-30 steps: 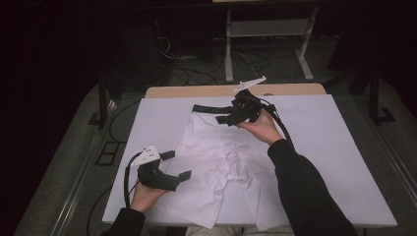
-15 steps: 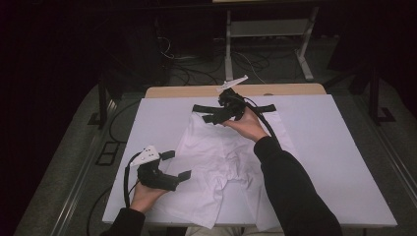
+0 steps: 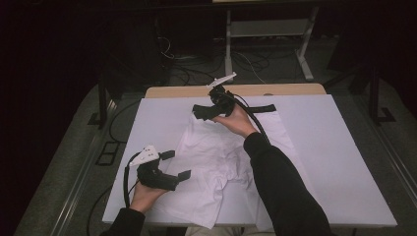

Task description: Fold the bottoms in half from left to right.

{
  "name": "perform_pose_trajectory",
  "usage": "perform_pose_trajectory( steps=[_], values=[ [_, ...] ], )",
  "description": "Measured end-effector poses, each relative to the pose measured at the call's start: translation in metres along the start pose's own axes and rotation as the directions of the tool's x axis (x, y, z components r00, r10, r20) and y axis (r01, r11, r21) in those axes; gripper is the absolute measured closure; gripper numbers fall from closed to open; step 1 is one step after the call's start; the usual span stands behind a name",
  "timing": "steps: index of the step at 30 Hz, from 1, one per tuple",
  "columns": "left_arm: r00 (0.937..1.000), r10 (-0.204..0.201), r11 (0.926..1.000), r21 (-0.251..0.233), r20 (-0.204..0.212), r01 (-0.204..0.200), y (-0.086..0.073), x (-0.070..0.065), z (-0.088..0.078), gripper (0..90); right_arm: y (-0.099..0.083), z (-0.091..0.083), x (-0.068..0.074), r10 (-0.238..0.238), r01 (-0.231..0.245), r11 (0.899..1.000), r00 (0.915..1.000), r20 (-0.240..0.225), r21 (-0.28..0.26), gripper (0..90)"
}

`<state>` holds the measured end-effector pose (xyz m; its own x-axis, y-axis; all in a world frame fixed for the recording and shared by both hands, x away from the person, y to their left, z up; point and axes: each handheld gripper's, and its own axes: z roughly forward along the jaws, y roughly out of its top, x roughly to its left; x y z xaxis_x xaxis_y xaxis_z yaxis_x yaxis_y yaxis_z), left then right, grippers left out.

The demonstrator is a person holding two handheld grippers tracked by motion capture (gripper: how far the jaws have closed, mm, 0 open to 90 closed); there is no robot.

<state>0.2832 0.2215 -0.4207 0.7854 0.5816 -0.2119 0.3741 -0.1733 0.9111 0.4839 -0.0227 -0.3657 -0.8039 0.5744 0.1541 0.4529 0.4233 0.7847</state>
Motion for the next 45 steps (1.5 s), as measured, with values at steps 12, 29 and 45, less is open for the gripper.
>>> perform_pose_trajectory(
  steps=[12, 29, 45],
  values=[
    [1.0000, 0.004, 1.0000, -0.002, 0.006, -0.004, 0.001, 0.000, 0.001, 0.0, 0.006, 0.020, -0.002, -0.003, 0.003, 1.000, 0.9999, 0.016, 0.011, 0.0],
    [1.0000, 0.002, 1.0000, -0.004, 0.006, -0.002, 0.001, 0.001, 0.002, 0.0, 0.019, 0.058, -0.019, 0.051, -0.052, 0.998, 0.9979, 0.038, 0.025, 0.0],
    [0.9999, -0.001, 0.9999, -0.011, 0.011, 0.001, 0.001, 0.002, 0.001, 0.0, 0.008, 0.097, -0.034, 0.122, -0.128, 0.991, 0.9864, 0.110, 0.047, 4.4]
  ],
)
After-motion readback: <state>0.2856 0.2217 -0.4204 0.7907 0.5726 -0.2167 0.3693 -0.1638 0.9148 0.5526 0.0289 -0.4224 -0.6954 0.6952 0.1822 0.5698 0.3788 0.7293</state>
